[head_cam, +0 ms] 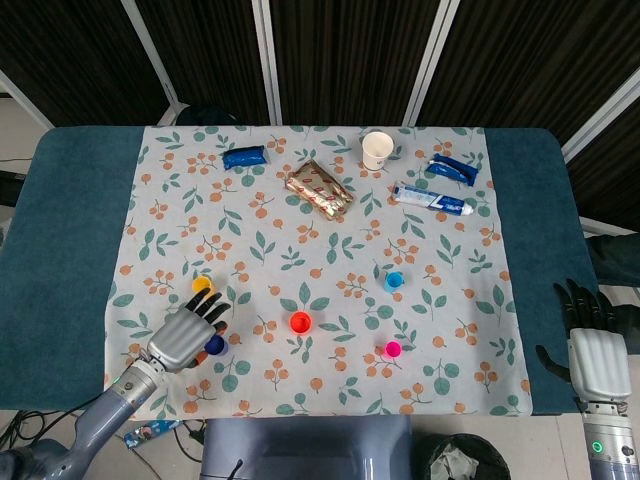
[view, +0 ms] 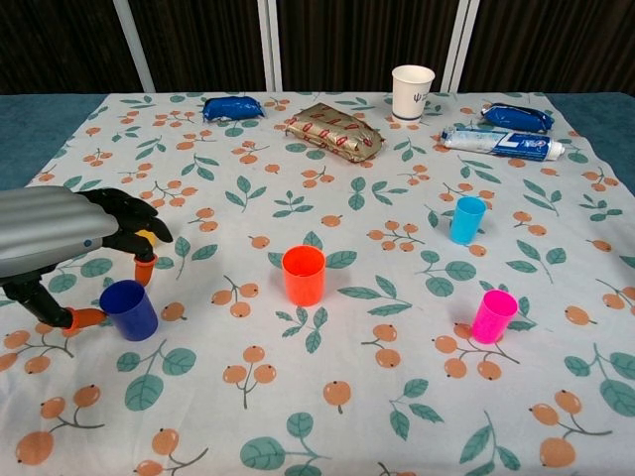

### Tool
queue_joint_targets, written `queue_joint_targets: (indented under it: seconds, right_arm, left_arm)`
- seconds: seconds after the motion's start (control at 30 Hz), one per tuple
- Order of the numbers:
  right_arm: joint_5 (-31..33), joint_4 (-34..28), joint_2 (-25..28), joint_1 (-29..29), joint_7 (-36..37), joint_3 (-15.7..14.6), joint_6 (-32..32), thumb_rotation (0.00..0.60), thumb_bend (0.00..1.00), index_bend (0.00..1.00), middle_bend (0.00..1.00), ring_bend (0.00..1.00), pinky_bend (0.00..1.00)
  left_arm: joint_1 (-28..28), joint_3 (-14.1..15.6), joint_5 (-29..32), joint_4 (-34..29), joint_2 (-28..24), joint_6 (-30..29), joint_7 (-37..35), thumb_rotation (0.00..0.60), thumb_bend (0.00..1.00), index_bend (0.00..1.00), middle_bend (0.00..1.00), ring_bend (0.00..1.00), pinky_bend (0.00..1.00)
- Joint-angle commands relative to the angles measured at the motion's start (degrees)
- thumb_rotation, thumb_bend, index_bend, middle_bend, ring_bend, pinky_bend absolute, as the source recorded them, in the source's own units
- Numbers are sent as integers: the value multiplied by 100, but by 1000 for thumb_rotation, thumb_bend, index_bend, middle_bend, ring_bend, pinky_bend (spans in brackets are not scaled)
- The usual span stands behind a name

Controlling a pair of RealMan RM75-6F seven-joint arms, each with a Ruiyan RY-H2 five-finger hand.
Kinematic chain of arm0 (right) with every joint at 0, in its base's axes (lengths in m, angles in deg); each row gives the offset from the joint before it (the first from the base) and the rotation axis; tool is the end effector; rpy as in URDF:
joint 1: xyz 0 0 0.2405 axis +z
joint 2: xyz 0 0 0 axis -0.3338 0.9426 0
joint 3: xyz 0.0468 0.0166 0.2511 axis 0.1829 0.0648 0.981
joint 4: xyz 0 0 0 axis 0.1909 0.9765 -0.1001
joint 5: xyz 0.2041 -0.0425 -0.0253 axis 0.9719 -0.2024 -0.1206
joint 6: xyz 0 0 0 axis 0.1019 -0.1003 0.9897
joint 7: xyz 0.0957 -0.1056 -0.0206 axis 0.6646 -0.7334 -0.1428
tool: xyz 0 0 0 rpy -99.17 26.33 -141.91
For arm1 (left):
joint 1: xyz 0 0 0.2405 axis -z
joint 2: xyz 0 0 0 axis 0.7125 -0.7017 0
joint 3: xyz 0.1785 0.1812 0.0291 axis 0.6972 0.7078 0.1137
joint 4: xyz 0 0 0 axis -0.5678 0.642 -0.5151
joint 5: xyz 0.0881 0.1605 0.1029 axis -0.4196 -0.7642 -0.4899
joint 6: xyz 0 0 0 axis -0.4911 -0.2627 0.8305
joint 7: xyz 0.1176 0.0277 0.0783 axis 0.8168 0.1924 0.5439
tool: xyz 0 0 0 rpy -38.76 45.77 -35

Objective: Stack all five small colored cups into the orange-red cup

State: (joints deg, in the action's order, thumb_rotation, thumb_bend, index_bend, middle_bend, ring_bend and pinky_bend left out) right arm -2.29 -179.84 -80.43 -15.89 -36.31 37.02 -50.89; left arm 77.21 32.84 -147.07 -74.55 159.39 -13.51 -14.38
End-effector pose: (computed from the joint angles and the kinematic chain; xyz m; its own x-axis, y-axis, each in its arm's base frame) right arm -0.3100 -0.1843 0.1450 0.4505 0.0526 0.8912 -0.8914 0.0827 0.4457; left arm -0.1911 0.2420 0.0074 0.7312 0.2800 0.6221 0.6494 -0.5651 -0.5089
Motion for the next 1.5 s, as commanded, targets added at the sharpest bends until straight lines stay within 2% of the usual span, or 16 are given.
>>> queue_joint_targets:
  seconds: [0.03,0.2,0.33,0.47,0.63,0.77,0.9,1.13,1.5]
  right_arm:
    - [-4,-2,3,-2,9,-1,-3,600,310,26,57,67,44]
    - [-7,-8,-2,-6,7,2,-16,600,310,26,57,67,44]
    - [-11,-20,-8,-11,-19,3,-33,600,310,25,57,66,44]
    - [-1,-26,-12,-15,-41,7,-38,600,310,26,57,67,45]
    - [8,-37,-19,-16,-70,8,-38,600,310,26,57,66,45]
    - [20,-34,-29,-12,-90,6,-22,600,310,26,57,67,45]
    - [14,-37,-39,-11,-115,-2,-19,600,310,26,57,67,45]
    - [38,-38,-58,-17,-170,4,-27,600,310,26,57,66,45]
    - [73,-16,-72,-7,-191,13,4,600,311,26,57,66,44]
  left_arm:
    - [8,15,36,0,-4,-5,24,600,341,476,162,0,17]
    - [24,-23,15,-55,-11,-91,-32,600,359,483,172,0,18]
    - [27,-165,-317,-239,-97,-351,-399,600,359,483,177,0,20]
    - [77,-367,-555,-482,-283,-564,-666,600,359,484,177,0,20]
    - [283,-798,-477,-876,-487,-617,-871,600,359,492,182,0,22]
    - [547,-1140,-160,-1098,-531,-434,-968,600,359,502,185,0,31]
    - [834,-1302,330,-1184,-531,-87,-847,600,359,505,186,0,31]
    - [1296,-1354,1274,-1192,-322,228,-285,600,359,505,186,0,31]
    - [1857,-1228,2134,-1116,159,45,576,600,359,505,186,0,31]
